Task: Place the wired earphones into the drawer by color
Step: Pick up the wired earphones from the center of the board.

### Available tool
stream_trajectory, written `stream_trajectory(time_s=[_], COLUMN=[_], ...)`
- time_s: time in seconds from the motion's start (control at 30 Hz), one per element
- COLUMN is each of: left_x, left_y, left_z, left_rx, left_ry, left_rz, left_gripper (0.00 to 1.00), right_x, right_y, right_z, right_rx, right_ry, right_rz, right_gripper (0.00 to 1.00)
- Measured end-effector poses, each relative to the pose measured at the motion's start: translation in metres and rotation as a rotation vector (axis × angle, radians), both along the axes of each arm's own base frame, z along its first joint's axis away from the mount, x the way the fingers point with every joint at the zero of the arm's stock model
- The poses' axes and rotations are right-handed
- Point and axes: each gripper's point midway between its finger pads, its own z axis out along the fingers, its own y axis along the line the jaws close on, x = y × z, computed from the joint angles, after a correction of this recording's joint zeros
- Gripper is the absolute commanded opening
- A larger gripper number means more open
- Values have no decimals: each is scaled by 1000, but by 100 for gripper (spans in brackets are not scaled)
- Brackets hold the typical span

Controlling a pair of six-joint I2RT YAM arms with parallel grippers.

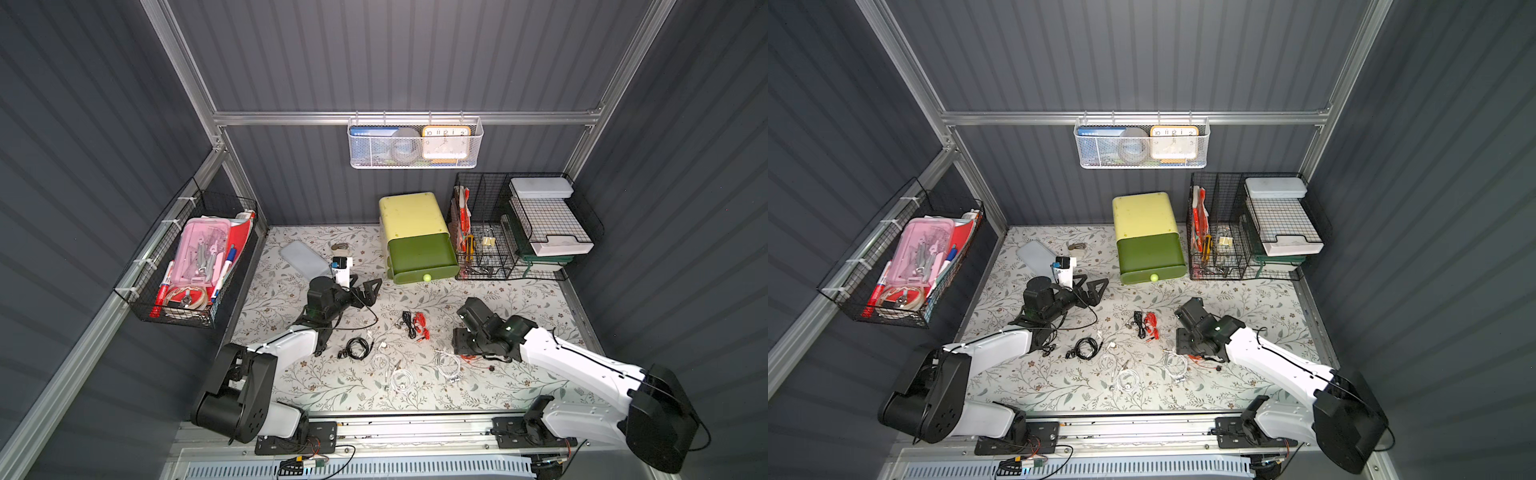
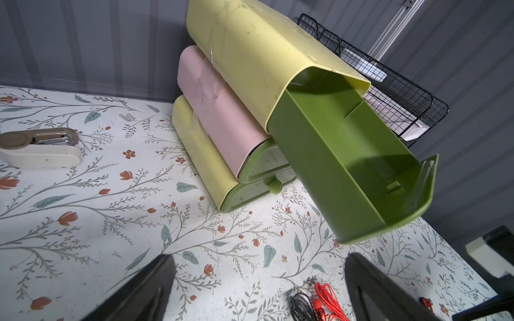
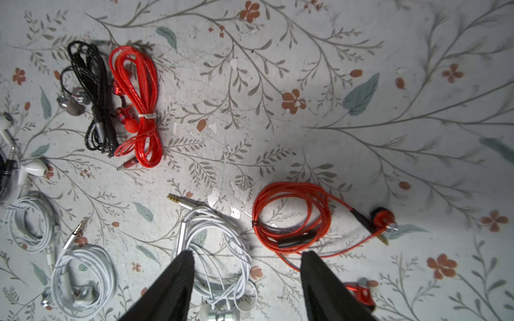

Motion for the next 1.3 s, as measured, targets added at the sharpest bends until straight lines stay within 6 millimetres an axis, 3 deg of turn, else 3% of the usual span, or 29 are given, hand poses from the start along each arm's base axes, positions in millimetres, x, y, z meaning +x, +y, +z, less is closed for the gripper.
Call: stream_trajectory(time_s=[0.23,0.6,0.93,1.3], left_x=[-1,0,-1,-1], left_y=[2,2,2,2], left_z=[10,10,11,9], left_rx=[-6,-6,-6,-3], left_ry=[-26,-25,-26,-19], left_rz=[8,10,11,11], left_gripper=[99,99,99,99], right_x=[1,11,9,6], right_y=[3,4,0,-5], right_z=[-22,-30,-48,-55], right_rx=[-40,-38,-83,-97], right_ry=[65,50,96,96], right_rz=[-18,-93,-112,-121], right_gripper=[53,41,37,29])
